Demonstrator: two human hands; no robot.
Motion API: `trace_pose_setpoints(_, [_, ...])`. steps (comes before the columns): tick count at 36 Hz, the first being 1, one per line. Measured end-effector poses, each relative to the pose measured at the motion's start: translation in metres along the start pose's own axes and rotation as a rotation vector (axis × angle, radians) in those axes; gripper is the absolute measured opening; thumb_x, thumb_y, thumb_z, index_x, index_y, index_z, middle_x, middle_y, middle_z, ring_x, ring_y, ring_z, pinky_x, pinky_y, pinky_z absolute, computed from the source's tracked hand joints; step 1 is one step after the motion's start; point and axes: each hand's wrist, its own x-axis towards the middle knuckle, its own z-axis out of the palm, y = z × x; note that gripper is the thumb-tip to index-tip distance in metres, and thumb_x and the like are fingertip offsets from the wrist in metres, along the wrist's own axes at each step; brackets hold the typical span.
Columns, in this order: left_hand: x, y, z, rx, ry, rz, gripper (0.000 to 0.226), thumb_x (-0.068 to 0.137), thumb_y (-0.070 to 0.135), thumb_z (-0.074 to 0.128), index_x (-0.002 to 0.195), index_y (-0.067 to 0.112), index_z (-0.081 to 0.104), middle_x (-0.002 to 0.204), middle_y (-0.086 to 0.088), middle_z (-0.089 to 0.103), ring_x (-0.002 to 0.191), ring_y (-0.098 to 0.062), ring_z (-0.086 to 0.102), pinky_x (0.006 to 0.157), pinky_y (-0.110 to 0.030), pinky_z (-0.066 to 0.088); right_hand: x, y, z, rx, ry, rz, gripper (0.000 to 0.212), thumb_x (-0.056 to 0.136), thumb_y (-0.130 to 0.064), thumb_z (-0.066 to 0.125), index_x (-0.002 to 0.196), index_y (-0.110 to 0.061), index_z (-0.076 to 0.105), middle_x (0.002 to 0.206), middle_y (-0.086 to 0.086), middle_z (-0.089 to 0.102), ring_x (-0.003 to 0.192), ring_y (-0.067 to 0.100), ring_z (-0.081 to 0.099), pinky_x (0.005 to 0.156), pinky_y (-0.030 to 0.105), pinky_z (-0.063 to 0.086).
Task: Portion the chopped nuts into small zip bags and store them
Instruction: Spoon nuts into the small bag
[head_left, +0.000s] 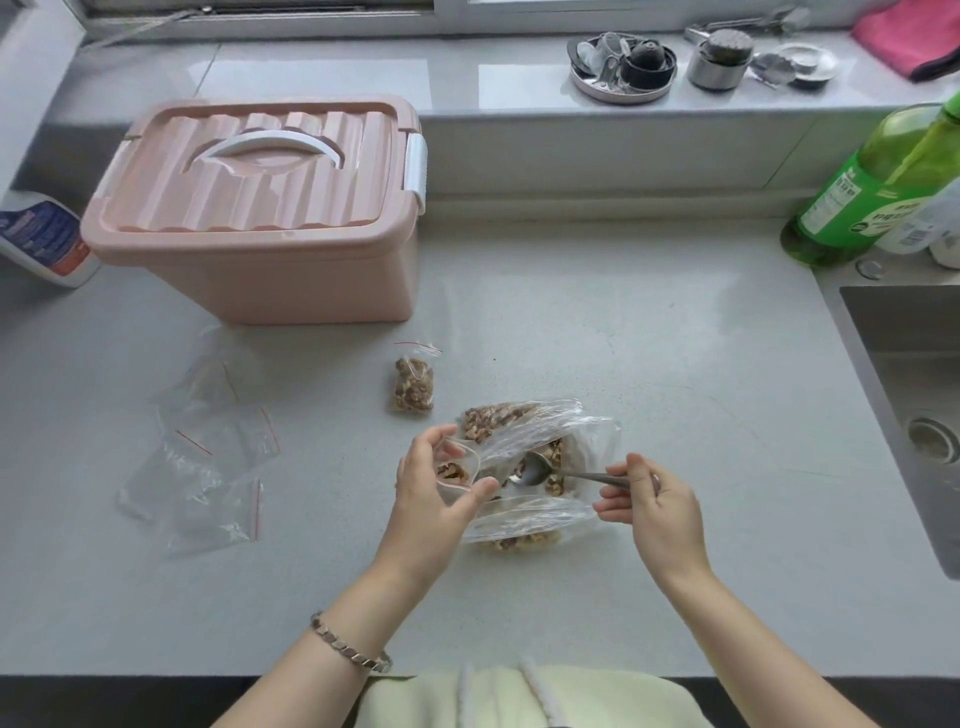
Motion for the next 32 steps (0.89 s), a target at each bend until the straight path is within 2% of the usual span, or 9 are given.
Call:
trace_pose_setpoints(5, [-0.001,0.003,0.002,-0.001,-0.014,-0.009,0.049,0.080,0.022,0.069,0.104,0.047,0.034,0.106,0.014,0.047,0.113,-0.004,0.042,0.103,-0.034,0.037,0.002,0.007,0.016,0.101,-0.081,0.120,0.033,0.096,-0.029,0.040,0.079,-0.007,0.060,0.065,0.012,0.064,0.051,0.014,0.065,0.050,0.022,0.055])
trace_pose_setpoints(10, [0.000,0.006,0.002,-0.003,-0.025,-0.009,0.048,0.080,0.022,0.068,0.105,0.045,0.034,0.107,0.013,0.048,0.113,-0.004,0.043,0.103,-0.036,0.037,0.004,0.008,0.008,0.153,-0.051,0.193,0.037,0.097,-0.029,0.040,0.079,-0.005,0.061,0.063,0.012,0.065,0.050,0.014,0.065,0.048,0.021,0.054])
trace_pose_setpoints(18, [0.000,0.003,0.007,0.026,-0.071,-0.004,0.047,0.080,0.024,0.068,0.105,0.048,0.035,0.109,0.010,0.048,0.113,-0.010,0.047,0.102,-0.040,0.040,0.003,-0.002,-0.024,0.137,0.032,0.145,0.039,0.097,-0.031,0.040,0.075,-0.006,0.060,0.061,0.013,0.062,0.043,0.011,0.061,0.044,0.018,0.052])
trace_pose_setpoints(22, [-0.001,0.000,0.009,0.058,-0.100,-0.003,0.047,0.080,0.026,0.069,0.105,0.048,0.035,0.107,0.015,0.048,0.110,-0.014,0.049,0.100,-0.041,0.042,0.002,-0.007,-0.040,0.150,0.056,0.140,0.041,0.097,-0.034,0.039,0.076,-0.005,0.060,0.059,0.012,0.062,0.042,0.011,0.060,0.043,0.018,0.051])
trace_pose_setpoints(26, [-0.001,-0.003,0.010,0.089,-0.117,-0.009,0.051,0.080,0.024,0.069,0.113,0.041,0.033,0.107,0.016,0.047,0.111,-0.010,0.045,0.100,-0.039,0.041,0.002,-0.013,-0.050,0.183,0.047,0.137,0.043,0.095,-0.037,0.040,0.076,-0.004,0.060,0.049,0.004,0.063,0.041,0.011,0.060,0.042,0.017,0.050])
trace_pose_setpoints(32, [-0.001,-0.005,0.012,0.125,-0.135,-0.014,0.052,0.080,0.026,0.069,0.116,0.038,0.033,0.104,0.020,0.046,0.111,-0.007,0.043,0.100,-0.039,0.040,-0.002,-0.038,-0.051,0.223,0.021,0.077,0.046,0.095,-0.039,0.039,0.076,-0.003,0.059,0.049,0.004,0.061,0.040,0.010,0.058,0.041,0.017,0.048])
